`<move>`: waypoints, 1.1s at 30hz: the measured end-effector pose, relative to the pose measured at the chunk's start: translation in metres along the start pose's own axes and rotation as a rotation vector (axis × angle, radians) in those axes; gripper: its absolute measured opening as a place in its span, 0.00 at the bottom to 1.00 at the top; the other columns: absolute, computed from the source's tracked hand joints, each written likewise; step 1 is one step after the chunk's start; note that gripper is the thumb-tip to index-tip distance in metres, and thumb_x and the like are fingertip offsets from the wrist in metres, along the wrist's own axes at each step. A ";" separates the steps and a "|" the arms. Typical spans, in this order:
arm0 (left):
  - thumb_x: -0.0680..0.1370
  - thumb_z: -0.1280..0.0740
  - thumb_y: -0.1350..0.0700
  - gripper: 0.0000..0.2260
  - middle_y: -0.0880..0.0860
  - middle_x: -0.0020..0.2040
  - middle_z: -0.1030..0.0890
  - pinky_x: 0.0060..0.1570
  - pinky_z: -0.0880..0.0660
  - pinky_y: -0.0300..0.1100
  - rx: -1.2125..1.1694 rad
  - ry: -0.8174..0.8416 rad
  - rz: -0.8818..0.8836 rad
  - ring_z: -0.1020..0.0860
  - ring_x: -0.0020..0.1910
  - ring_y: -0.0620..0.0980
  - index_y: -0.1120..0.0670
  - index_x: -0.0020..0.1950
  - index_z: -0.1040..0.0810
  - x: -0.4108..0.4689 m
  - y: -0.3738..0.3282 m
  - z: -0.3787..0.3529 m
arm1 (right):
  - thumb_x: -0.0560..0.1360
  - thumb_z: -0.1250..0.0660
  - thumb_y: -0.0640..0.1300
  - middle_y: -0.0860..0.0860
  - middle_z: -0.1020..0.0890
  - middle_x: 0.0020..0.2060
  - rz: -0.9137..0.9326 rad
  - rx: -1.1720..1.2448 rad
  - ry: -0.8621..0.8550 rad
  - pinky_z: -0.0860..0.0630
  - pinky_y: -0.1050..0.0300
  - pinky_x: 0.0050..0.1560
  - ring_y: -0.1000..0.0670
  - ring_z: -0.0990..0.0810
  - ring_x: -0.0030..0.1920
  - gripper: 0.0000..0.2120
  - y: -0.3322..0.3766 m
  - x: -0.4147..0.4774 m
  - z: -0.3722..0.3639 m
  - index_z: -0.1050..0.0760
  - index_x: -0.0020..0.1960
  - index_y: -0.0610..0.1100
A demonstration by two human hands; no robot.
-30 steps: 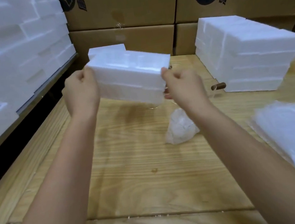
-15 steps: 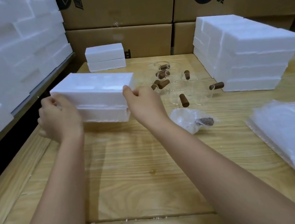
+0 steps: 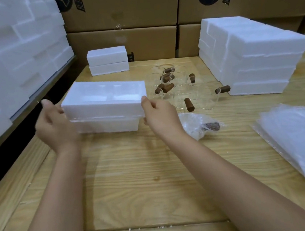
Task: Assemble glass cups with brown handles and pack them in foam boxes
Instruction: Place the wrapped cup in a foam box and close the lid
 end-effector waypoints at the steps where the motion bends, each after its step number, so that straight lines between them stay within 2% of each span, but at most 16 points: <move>1: 0.78 0.44 0.42 0.21 0.44 0.29 0.23 0.35 0.31 0.33 -0.101 0.037 0.014 0.27 0.30 0.40 0.47 0.27 0.27 0.004 -0.002 0.002 | 0.80 0.43 0.52 0.43 0.25 0.29 0.006 0.025 -0.010 0.24 0.45 0.42 0.40 0.21 0.35 0.23 0.001 -0.005 0.005 0.32 0.34 0.37; 2: 0.77 0.41 0.44 0.22 0.43 0.26 0.24 0.34 0.30 0.33 -0.175 0.081 0.021 0.27 0.29 0.40 0.47 0.24 0.27 0.009 -0.003 0.004 | 0.79 0.42 0.52 0.41 0.21 0.34 0.008 0.038 -0.015 0.23 0.45 0.45 0.38 0.19 0.39 0.21 0.000 -0.010 0.009 0.28 0.38 0.36; 4: 0.74 0.36 0.44 0.22 0.44 0.22 0.25 0.33 0.30 0.38 -0.281 0.153 0.060 0.29 0.26 0.45 0.48 0.21 0.27 0.020 -0.001 0.011 | 0.77 0.40 0.53 0.47 0.19 0.36 -0.008 0.067 -0.004 0.21 0.47 0.45 0.41 0.18 0.39 0.16 -0.004 -0.022 0.017 0.24 0.49 0.40; 5: 0.72 0.34 0.43 0.21 0.44 0.21 0.27 0.34 0.31 0.40 -0.312 0.188 0.101 0.31 0.25 0.47 0.49 0.19 0.28 0.024 0.001 0.013 | 0.76 0.39 0.54 0.50 0.19 0.35 -0.020 0.073 0.026 0.21 0.49 0.45 0.44 0.18 0.39 0.15 -0.007 -0.030 0.019 0.25 0.56 0.44; 7: 0.70 0.31 0.43 0.22 0.45 0.19 0.31 0.34 0.35 0.44 -0.294 0.272 0.197 0.35 0.25 0.47 0.49 0.18 0.31 0.024 0.004 0.015 | 0.73 0.40 0.56 0.49 0.20 0.31 0.005 0.033 0.120 0.21 0.51 0.44 0.48 0.19 0.37 0.22 -0.011 -0.046 0.019 0.33 0.65 0.53; 9: 0.72 0.29 0.48 0.25 0.45 0.19 0.34 0.31 0.39 0.43 -0.214 0.376 0.236 0.37 0.24 0.46 0.51 0.18 0.34 0.017 0.008 0.013 | 0.70 0.42 0.58 0.49 0.20 0.29 0.053 -0.061 0.191 0.21 0.54 0.41 0.52 0.20 0.32 0.25 -0.015 -0.060 0.019 0.35 0.68 0.59; 13: 0.76 0.31 0.58 0.26 0.45 0.20 0.38 0.22 0.45 0.33 -0.104 0.676 0.179 0.41 0.19 0.44 0.53 0.21 0.37 -0.005 0.007 0.004 | 0.74 0.40 0.51 0.51 0.22 0.31 0.084 -0.151 0.212 0.23 0.58 0.40 0.54 0.21 0.32 0.19 -0.033 -0.067 0.027 0.29 0.64 0.53; 16: 0.75 0.32 0.63 0.25 0.47 0.20 0.41 0.24 0.49 0.34 -0.030 0.803 0.228 0.44 0.19 0.45 0.52 0.21 0.38 -0.017 0.013 -0.003 | 0.74 0.38 0.46 0.51 0.21 0.33 0.100 -0.219 0.236 0.27 0.63 0.38 0.58 0.24 0.32 0.15 -0.044 -0.065 0.030 0.27 0.60 0.52; 20: 0.74 0.33 0.66 0.24 0.49 0.21 0.40 0.26 0.47 0.38 0.064 0.879 0.280 0.43 0.19 0.47 0.52 0.21 0.37 -0.024 0.019 -0.007 | 0.73 0.37 0.45 0.52 0.21 0.31 0.123 -0.253 0.194 0.25 0.58 0.39 0.58 0.25 0.32 0.12 -0.050 -0.060 0.039 0.27 0.56 0.54; 23: 0.74 0.31 0.66 0.22 0.49 0.20 0.37 0.25 0.45 0.36 0.137 0.956 0.253 0.41 0.19 0.46 0.55 0.23 0.35 -0.029 0.017 -0.014 | 0.74 0.37 0.45 0.56 0.24 0.26 0.083 -0.240 0.170 0.32 0.68 0.30 0.59 0.27 0.28 0.08 -0.054 -0.056 0.054 0.25 0.51 0.56; 25: 0.75 0.31 0.65 0.20 0.50 0.20 0.36 0.23 0.45 0.35 0.166 0.997 0.245 0.40 0.20 0.46 0.57 0.26 0.35 -0.035 0.016 -0.021 | 0.73 0.38 0.44 0.56 0.26 0.22 0.026 -0.224 0.179 0.34 0.67 0.28 0.58 0.28 0.24 0.09 -0.057 -0.052 0.066 0.24 0.47 0.57; 27: 0.75 0.30 0.64 0.19 0.50 0.21 0.35 0.23 0.44 0.34 0.190 1.037 0.219 0.40 0.21 0.47 0.58 0.27 0.34 -0.042 0.013 -0.029 | 0.73 0.38 0.43 0.53 0.22 0.25 -0.045 -0.208 0.221 0.30 0.62 0.30 0.55 0.24 0.26 0.10 -0.058 -0.049 0.079 0.23 0.46 0.58; 30: 0.75 0.29 0.62 0.19 0.52 0.22 0.33 0.24 0.41 0.35 0.204 1.076 0.198 0.38 0.22 0.49 0.58 0.27 0.32 -0.051 0.010 -0.038 | 0.74 0.40 0.41 0.49 0.16 0.32 -0.153 -0.137 0.297 0.31 0.63 0.25 0.49 0.19 0.29 0.13 -0.062 -0.045 0.096 0.21 0.46 0.57; 33: 0.74 0.28 0.60 0.18 0.53 0.23 0.30 0.24 0.39 0.36 0.209 1.108 0.189 0.34 0.22 0.50 0.58 0.28 0.31 -0.063 0.008 -0.045 | 0.76 0.40 0.40 0.47 0.16 0.34 -0.222 -0.102 0.340 0.31 0.62 0.23 0.48 0.19 0.30 0.14 -0.067 -0.043 0.114 0.20 0.48 0.57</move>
Point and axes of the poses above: each hand's wrist, its own x-axis towards the middle knuckle, its own z-axis out of the back of the hand, y = z × x, the point moved 5 cm from there along x, towards the middle knuckle
